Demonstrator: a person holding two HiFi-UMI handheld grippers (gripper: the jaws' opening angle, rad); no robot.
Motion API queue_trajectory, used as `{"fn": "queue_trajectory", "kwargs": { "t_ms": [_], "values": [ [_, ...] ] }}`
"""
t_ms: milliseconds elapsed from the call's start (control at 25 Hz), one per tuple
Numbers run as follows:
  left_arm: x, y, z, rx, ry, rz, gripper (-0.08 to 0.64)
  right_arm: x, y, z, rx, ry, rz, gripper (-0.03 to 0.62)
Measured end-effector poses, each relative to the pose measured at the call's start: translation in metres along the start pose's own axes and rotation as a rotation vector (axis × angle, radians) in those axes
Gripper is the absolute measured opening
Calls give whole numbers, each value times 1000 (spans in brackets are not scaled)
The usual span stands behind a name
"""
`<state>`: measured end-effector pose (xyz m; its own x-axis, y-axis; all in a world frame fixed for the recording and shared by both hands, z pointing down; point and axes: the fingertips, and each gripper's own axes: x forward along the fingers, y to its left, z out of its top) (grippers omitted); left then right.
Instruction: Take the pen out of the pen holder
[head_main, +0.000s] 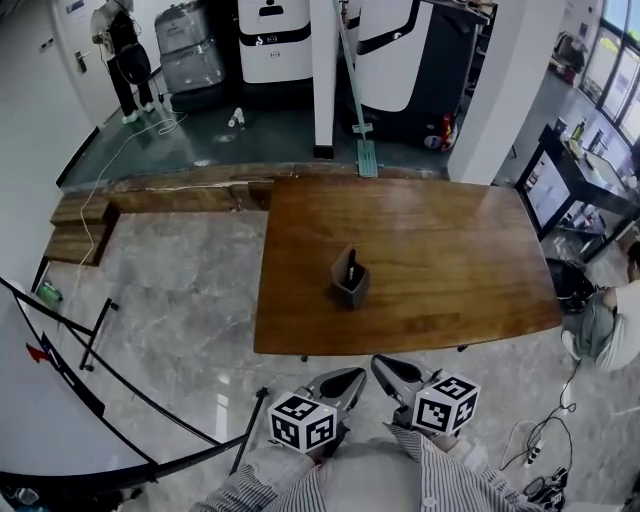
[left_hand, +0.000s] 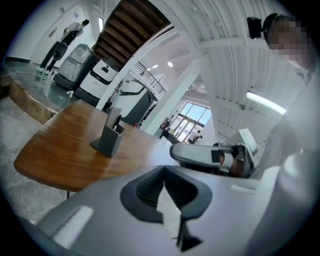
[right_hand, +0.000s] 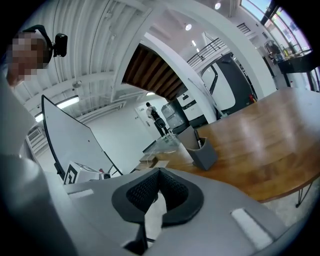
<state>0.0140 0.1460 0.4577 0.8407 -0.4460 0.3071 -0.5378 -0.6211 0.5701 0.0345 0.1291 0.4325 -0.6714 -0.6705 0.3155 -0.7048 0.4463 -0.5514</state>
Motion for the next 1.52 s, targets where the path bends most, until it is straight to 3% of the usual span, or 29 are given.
{"fn": "queue_trajectory", "kwargs": {
  "t_ms": [320, 680, 1040, 1520],
  "values": [
    [9, 27, 11, -46, 16, 1, 8, 25, -13, 4, 38, 20, -5, -2],
    [21, 45, 25, -27, 30, 38, 8, 40, -24, 21, 39, 30, 21, -2],
    [41, 57, 51, -44, 3, 95, 8, 56, -41, 61, 22, 34, 88, -2],
    [69, 75, 81, -94, -97, 166, 8, 71, -70, 87, 11, 73, 174, -2]
  ]
}}
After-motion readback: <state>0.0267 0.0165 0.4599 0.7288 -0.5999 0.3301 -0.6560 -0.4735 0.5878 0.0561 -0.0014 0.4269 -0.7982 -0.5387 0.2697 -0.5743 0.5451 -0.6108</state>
